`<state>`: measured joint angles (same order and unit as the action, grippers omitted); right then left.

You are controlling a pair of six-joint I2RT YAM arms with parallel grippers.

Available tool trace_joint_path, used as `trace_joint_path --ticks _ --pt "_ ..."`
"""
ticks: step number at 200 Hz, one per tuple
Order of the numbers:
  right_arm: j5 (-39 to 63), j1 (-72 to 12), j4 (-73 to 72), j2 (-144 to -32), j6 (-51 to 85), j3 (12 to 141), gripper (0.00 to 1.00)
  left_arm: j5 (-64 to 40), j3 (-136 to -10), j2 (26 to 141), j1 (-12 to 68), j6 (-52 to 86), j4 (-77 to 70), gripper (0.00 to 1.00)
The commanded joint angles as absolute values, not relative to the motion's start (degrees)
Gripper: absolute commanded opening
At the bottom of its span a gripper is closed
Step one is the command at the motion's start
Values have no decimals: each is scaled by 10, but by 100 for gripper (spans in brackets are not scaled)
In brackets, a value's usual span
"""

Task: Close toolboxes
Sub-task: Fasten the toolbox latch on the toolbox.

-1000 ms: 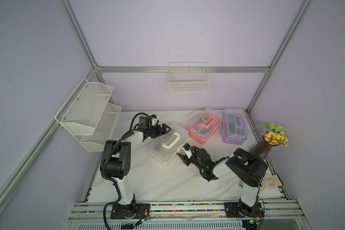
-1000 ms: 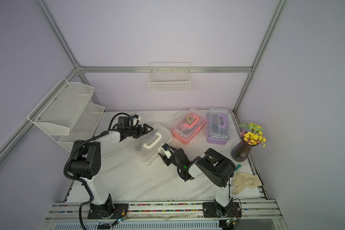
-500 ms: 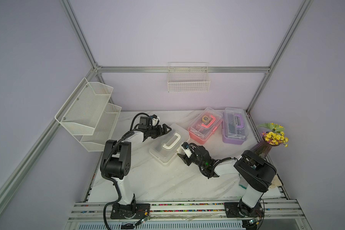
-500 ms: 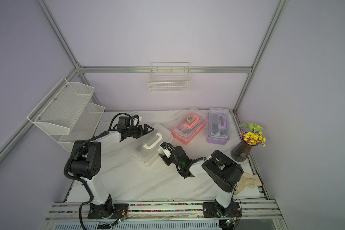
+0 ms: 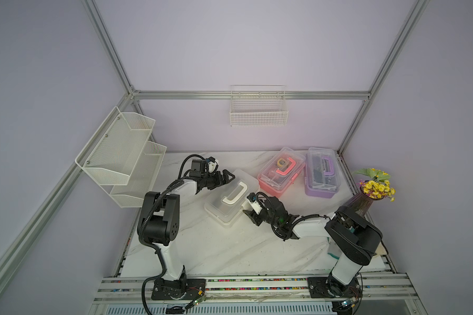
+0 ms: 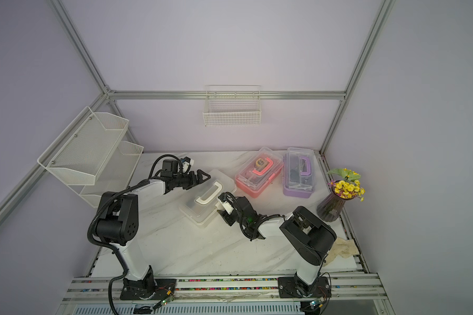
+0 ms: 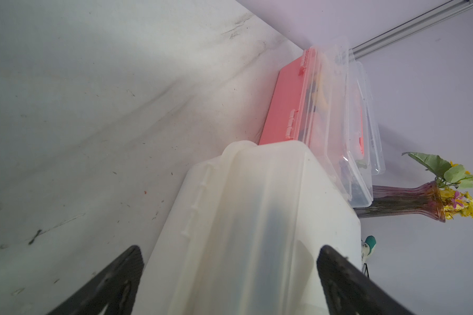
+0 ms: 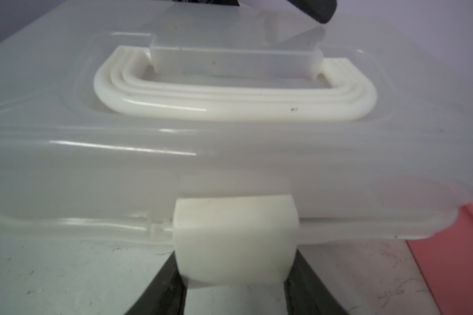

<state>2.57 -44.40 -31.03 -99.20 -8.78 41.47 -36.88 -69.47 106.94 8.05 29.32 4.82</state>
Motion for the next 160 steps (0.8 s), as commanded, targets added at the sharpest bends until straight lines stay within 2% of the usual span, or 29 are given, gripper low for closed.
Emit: trace_joint_path --ticks 1,160 --pt "52 -447 -220 -998 -95 434 47 -375 -674 1067 87 285 41 100" --pt "32 -447 -202 -1037 -98 462 47 -370 -665 1057 88 286 37 100"
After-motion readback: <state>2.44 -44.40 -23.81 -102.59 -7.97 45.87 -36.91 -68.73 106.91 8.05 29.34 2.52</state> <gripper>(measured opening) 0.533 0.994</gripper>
